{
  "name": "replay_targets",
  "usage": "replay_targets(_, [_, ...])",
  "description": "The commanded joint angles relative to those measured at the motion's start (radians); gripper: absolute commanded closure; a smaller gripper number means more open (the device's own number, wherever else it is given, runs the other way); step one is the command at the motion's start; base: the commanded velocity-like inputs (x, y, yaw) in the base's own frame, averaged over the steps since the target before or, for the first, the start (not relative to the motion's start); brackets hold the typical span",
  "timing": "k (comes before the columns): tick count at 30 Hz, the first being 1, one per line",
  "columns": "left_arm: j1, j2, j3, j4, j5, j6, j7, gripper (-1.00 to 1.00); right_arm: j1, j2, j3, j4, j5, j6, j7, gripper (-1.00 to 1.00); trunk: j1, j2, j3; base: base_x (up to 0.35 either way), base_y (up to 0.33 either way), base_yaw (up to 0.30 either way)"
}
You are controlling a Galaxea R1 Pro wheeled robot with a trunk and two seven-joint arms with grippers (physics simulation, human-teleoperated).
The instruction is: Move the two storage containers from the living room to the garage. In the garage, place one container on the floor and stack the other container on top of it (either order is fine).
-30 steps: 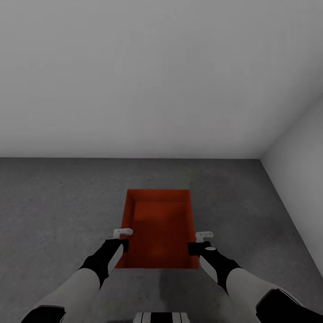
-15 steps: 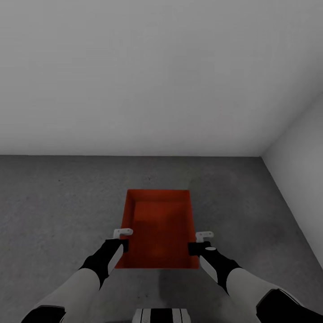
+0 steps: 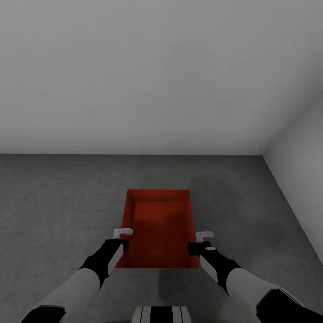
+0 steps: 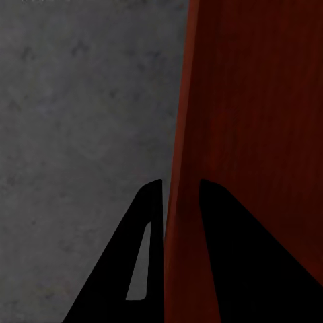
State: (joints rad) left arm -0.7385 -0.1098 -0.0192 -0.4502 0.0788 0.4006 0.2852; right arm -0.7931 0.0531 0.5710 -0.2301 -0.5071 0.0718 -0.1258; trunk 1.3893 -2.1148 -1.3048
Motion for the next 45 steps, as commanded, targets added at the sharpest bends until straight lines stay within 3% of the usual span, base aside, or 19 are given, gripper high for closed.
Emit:
replay_targets(1, [-0.001,0.015,-0.002,-0.005,0.013,0.001,0.006,1.0,0.0,-0.015,0.004,0.074,-0.027,0.006,-0.006,1.0,0.0,0.0,-0.001,0.0,0.0,0.0])
replay_targets(21, [-0.001,0.015,-0.003,-0.005,0.015,0.001,0.008,1.0,0.0,-0.016,0.004,0.074,-0.027,0.004,-0.006,1.0,0.0,0.0,-0.001,0.0,0.0,0.0])
replay_targets(22, [-0.001,0.015,-0.003,-0.004,0.015,0.001,0.008,-1.0,0.0,-0.016,0.004,0.074,-0.027,0.004,-0.006,-1.0,0.0,0.0,-0.001,0.0,0.0,0.0])
replay_targets(29, [-0.001,0.014,-0.002,0.006,0.017,0.006,0.048,-1.0,0.0,-0.015,0.004,0.074,-0.027,0.008,-0.006,-1.0,0.0,0.0,-0.001,0.0,0.0,0.0])
replay_targets(45, [-0.001,0.015,-0.001,-0.003,0.013,0.006,0.054,-1.0,0.0,-0.016,0.004,0.074,-0.027,0.006,-0.006,-1.0,0.0,0.0,-0.001,0.0,0.0,0.0])
